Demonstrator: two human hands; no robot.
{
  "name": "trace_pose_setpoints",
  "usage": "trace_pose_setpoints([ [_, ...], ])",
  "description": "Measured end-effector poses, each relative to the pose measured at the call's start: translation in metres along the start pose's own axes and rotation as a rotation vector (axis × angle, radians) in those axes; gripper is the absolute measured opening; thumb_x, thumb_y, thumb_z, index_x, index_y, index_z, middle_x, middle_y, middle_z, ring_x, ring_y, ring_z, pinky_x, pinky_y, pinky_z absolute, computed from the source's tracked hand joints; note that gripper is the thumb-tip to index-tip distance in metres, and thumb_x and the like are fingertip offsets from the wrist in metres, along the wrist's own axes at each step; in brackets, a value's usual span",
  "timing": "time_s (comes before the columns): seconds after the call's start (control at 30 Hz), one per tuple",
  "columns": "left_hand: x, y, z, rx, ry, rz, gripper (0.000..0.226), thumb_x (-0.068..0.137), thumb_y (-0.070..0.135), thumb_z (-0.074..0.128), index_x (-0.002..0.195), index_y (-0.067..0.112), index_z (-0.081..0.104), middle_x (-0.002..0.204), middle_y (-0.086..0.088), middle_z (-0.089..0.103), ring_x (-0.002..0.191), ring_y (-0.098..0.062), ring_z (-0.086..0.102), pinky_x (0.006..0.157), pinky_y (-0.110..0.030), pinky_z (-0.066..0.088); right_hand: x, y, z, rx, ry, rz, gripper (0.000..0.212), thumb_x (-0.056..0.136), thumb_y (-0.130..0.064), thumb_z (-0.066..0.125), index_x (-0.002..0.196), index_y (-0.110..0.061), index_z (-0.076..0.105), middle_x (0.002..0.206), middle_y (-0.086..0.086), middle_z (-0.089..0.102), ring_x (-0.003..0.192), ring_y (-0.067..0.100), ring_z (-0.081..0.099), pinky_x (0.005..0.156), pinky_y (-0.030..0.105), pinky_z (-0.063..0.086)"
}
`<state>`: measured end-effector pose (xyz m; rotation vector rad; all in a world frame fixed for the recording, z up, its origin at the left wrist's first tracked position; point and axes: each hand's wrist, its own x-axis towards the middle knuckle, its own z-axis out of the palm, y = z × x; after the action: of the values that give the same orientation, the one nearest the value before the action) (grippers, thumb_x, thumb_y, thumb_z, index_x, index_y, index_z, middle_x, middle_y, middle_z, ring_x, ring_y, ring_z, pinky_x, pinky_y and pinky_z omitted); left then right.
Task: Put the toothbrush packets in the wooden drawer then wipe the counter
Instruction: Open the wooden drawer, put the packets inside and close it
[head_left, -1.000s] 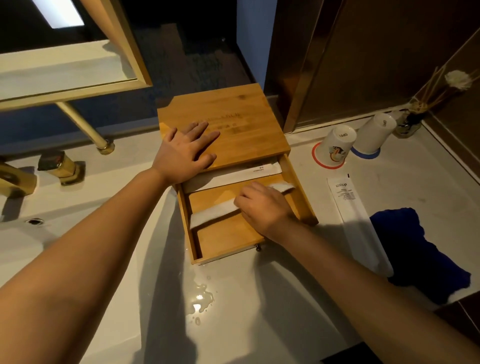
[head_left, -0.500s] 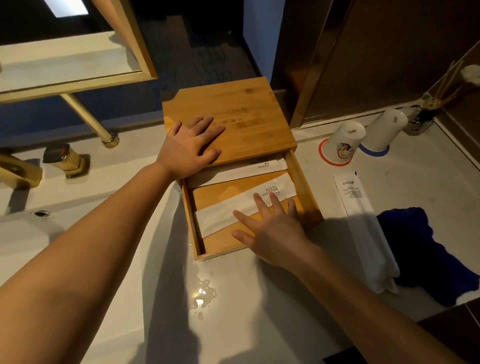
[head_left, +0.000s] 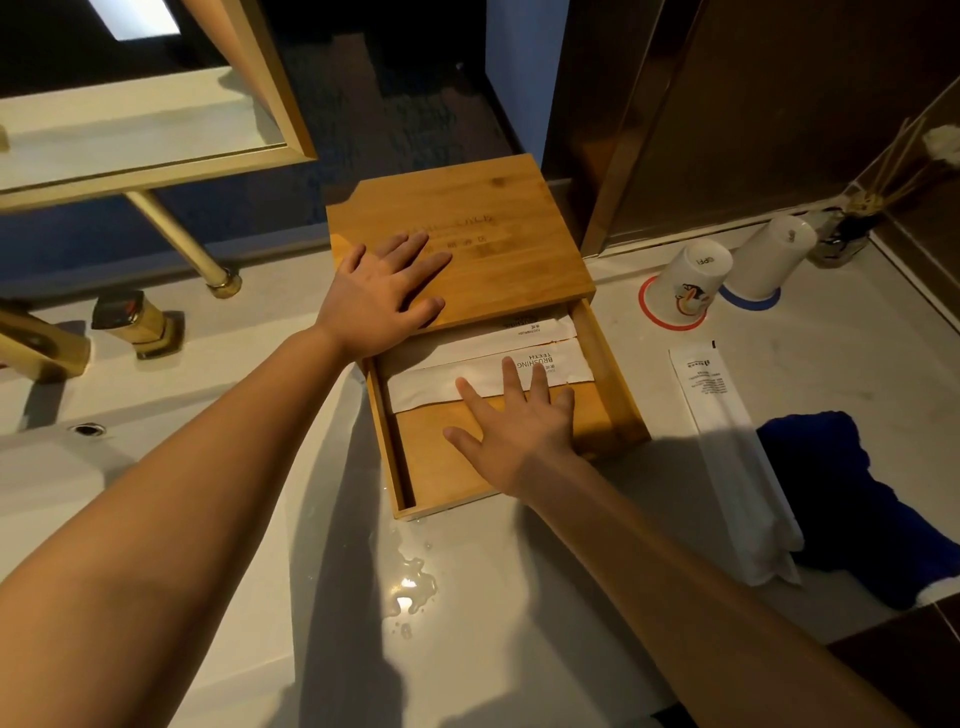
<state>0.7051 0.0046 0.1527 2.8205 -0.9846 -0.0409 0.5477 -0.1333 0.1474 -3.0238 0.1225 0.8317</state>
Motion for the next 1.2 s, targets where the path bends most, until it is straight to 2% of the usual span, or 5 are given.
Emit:
trace_pose_setpoints([
  [0.63, -0.001, -0.001, 0.002, 0.001, -0.004, -0.003, 0.059, 0.088, 0.057, 0.024, 0.144, 0.038, 0.022, 0.158, 0.001, 0.018, 0.146, -0.021, 0.013, 0.115, -0.049, 0.006, 0.001, 0.025, -0.004, 0.085, -0.019, -0.142, 0.057, 0.09, -0.063, 0.013, 0.142, -0.048, -0.007, 0.157, -0.002, -0.021, 0.143, 0.03, -0.019, 0.112, 0.06, -0.006],
  [0.73, -0.001, -0.001, 0.001, 0.005, 0.0, -0.004, 0.058, 0.088, 0.057, 0.024, 0.144, 0.039, 0.022, 0.158, 0.001, 0.018, 0.146, -0.021, 0.013, 0.115, -0.049, 0.006, -0.021, 0.032, -0.013, 0.197, 0.039, -0.202, 0.055, 0.092, -0.058, 0.014, 0.144, -0.044, 0.005, 0.159, -0.002, -0.009, 0.146, 0.025, -0.009, 0.116, 0.054, 0.002],
  [0.8, -0.001, -0.001, 0.0, 0.003, 0.002, -0.002, 0.058, 0.089, 0.057, 0.024, 0.144, 0.039, 0.022, 0.158, 0.001, 0.018, 0.146, -0.021, 0.013, 0.115, -0.049, 0.006, -0.041, 0.046, -0.016, 0.279, 0.225, -0.206, 0.056, 0.091, -0.054, 0.014, 0.144, -0.036, 0.021, 0.159, 0.002, 0.009, 0.146, 0.022, 0.007, 0.117, 0.05, 0.014],
  [0.97, 0.0, 0.0, 0.0, -0.002, 0.002, 0.005, 0.059, 0.088, 0.058, 0.023, 0.144, 0.039, 0.022, 0.158, 0.001, 0.019, 0.146, -0.021, 0.013, 0.115, -0.05, 0.007, -0.068, 0.108, -0.003, 0.278, 0.661, 0.076, 0.056, 0.09, -0.049, 0.024, 0.132, -0.02, 0.049, 0.139, 0.013, 0.05, 0.127, 0.029, 0.049, 0.098, 0.051, 0.046],
  [1.2, -0.001, 0.0, 0.001, 0.004, 0.004, 0.003, 0.06, 0.088, 0.057, 0.024, 0.145, 0.038, 0.022, 0.158, 0.001, 0.019, 0.146, -0.02, 0.013, 0.115, -0.049, 0.007, -0.056, 0.167, 0.057, 0.038, 0.326, 0.372, 0.041, 0.076, -0.028, 0.073, 0.105, -0.001, 0.061, 0.104, 0.026, 0.065, 0.087, 0.038, 0.063, 0.065, 0.039, 0.053],
])
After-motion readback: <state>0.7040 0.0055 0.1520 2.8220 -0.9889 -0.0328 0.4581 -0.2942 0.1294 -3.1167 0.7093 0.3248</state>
